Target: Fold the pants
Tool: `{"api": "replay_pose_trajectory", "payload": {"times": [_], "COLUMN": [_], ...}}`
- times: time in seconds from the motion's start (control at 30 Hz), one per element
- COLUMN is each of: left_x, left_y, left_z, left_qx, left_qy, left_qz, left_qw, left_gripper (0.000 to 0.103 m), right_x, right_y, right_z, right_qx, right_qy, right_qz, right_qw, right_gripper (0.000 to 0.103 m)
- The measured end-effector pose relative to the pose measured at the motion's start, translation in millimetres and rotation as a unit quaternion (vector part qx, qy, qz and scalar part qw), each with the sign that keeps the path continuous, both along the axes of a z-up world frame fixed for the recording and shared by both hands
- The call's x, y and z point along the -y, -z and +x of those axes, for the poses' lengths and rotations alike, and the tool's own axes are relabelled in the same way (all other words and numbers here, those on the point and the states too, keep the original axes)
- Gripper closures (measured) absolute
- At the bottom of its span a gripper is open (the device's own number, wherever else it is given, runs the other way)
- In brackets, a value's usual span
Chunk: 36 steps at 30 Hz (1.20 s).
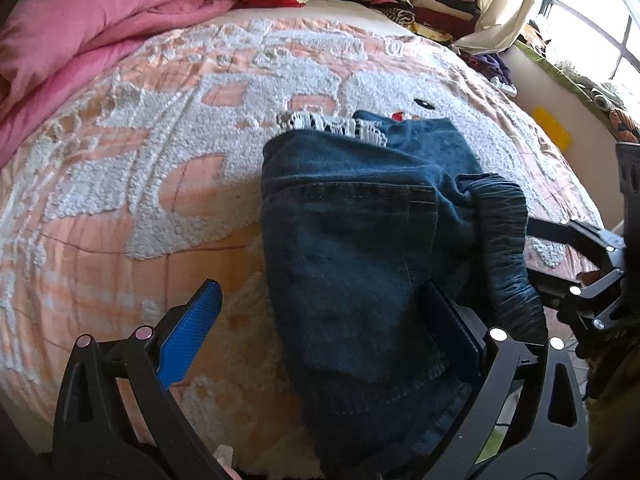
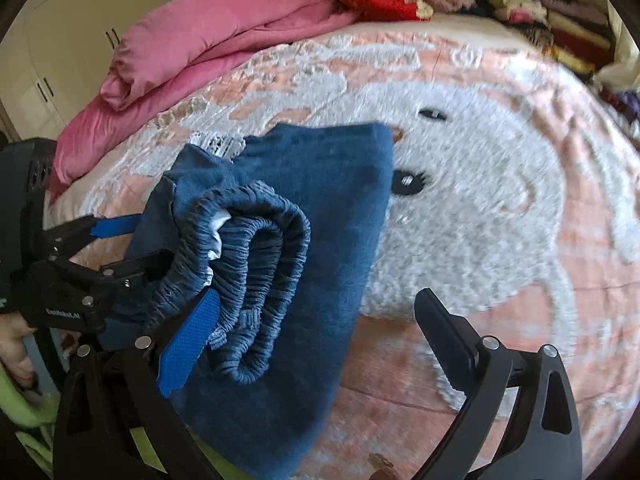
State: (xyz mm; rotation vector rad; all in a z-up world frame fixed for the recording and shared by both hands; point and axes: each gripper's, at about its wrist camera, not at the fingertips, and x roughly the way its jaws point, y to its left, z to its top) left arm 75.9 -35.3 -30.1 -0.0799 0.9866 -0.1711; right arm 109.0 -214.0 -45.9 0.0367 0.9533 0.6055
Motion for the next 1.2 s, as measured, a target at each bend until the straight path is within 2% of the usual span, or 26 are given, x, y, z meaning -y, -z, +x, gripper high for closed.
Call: {"api": "replay_pose_trajectory", "payload": {"times": [0.1, 0.47, 0.53, 0.57, 0.63, 0.7, 0.77, 0.83, 0.9, 1.2], "left_x": [0.4, 0.5, 0.6, 0.5, 0.9, 2.1, 4.6, 4.8, 4.2, 1.4], "left_y": [5.9, 10.6, 10.4, 10.0, 8.9, 7.4, 4.6, 0.8, -4.3, -31.5], "left_z": [3.0, 7.3, 7.5, 7.7, 7.8, 8.1, 7.9, 7.3, 6.2, 13.5], "left_qx": [-0.005, -0.006, -0.006, -0.005, -0.004, -0.006, -0.003, 0.000, 0.005, 0.031], "left_qy": [0.002, 0.006, 0.007, 0.009, 0.011, 0.012, 0.014, 0.012, 0.011, 0.013], "left_qz": [-0.007, -0.025, -0.027, -0.031, -0.045, -0.058, -0.056, -0.058, -0.060, -0.061], "left_qw": [1.0000, 0.9997, 0.9996, 0.9995, 0.9989, 0.9982, 0.9983, 0.9983, 0.9981, 0.9976], "left_gripper": [0.010, 0.010, 0.015, 0.018, 0.034, 0.043, 0.053, 0.062, 0.066, 0.067], "right_x": [-1.7, -6.7, -6.2, -6.2, -6.3, -7.4, -10.4, -16.3, -19.4, -26.2], "right_y": [5.8, 8.7, 9.0, 8.8, 8.3, 6.8, 4.0, -2.7, -7.7, -39.4], "right_z": [3.3, 7.9, 8.8, 8.9, 9.1, 9.5, 9.2, 4.3, 2.0, 6.4], "right_qx": [-0.013, -0.010, -0.010, -0.008, -0.007, -0.010, -0.013, 0.007, 0.017, 0.064], "right_qy": [-0.005, -0.023, -0.024, -0.027, -0.035, -0.049, -0.063, -0.071, -0.074, -0.086], "right_qz": [0.022, 0.046, 0.049, 0.050, 0.055, 0.070, 0.085, 0.075, 0.068, 0.057], "right_qw": [1.000, 0.999, 0.998, 0.998, 0.998, 0.996, 0.994, 0.995, 0.995, 0.993], "right_gripper": [0.006, 0.007, 0.008, 0.011, 0.022, 0.045, 0.061, 0.064, 0.066, 0.066]}}
